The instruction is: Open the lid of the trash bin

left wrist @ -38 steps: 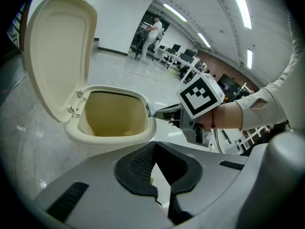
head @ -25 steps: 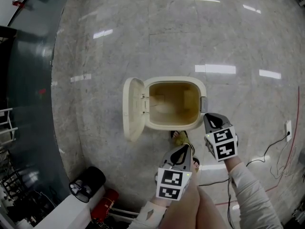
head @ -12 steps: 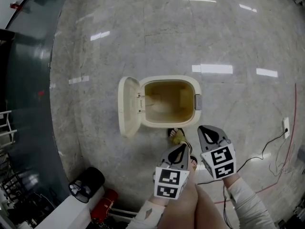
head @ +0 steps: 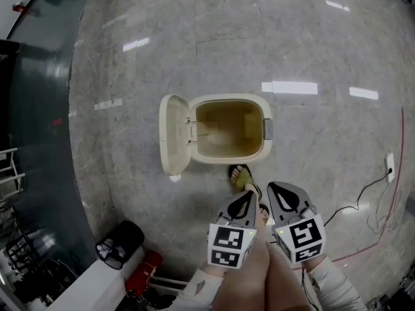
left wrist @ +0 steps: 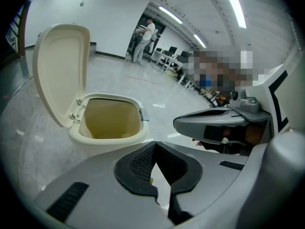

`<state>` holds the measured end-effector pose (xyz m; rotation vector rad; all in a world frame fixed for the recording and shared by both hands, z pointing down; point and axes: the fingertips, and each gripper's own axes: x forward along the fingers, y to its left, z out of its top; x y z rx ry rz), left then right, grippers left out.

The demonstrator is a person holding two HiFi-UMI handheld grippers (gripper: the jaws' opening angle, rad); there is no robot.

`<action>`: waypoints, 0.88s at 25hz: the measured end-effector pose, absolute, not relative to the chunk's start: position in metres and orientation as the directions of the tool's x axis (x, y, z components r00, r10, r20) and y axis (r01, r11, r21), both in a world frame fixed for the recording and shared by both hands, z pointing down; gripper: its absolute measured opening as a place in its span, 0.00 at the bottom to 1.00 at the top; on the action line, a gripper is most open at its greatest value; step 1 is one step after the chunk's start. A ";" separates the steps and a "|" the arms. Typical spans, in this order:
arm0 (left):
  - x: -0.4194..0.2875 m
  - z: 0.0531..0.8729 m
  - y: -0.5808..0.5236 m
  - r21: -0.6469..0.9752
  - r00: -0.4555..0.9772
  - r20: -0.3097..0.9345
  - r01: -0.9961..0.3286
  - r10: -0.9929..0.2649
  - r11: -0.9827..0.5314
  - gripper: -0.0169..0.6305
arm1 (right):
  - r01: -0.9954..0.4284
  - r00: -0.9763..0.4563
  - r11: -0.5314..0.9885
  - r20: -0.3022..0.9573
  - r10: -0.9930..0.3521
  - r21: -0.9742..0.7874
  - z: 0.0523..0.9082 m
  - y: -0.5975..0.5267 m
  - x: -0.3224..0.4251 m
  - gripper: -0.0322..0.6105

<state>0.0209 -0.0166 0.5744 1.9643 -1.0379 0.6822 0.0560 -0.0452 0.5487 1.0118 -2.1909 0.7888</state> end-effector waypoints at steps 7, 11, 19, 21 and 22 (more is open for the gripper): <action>0.016 0.575 -0.014 0.388 0.512 0.746 -0.854 -0.426 -0.347 0.03 | -0.808 -0.538 0.519 0.709 -0.456 -0.280 0.542 -0.038 0.057 0.06; 0.014 0.572 -0.015 0.389 0.509 0.747 -0.856 -0.428 -0.340 0.03 | -0.805 -0.538 0.528 0.708 -0.458 -0.270 0.541 -0.039 0.056 0.06; 0.014 0.567 -0.017 0.387 0.510 0.736 -0.857 -0.445 -0.341 0.03 | -0.776 -0.564 0.575 0.694 -0.447 -0.260 0.534 -0.040 0.048 0.06; 0.014 0.567 -0.017 0.387 0.511 0.736 -0.856 -0.444 -0.343 0.03 | -0.775 -0.566 0.574 0.691 -0.449 -0.262 0.533 -0.041 0.047 0.05; 0.014 0.567 -0.017 0.386 0.510 0.735 -0.856 -0.446 -0.343 0.03 | -0.774 -0.567 0.577 0.690 -0.450 -0.261 0.532 -0.041 0.047 0.06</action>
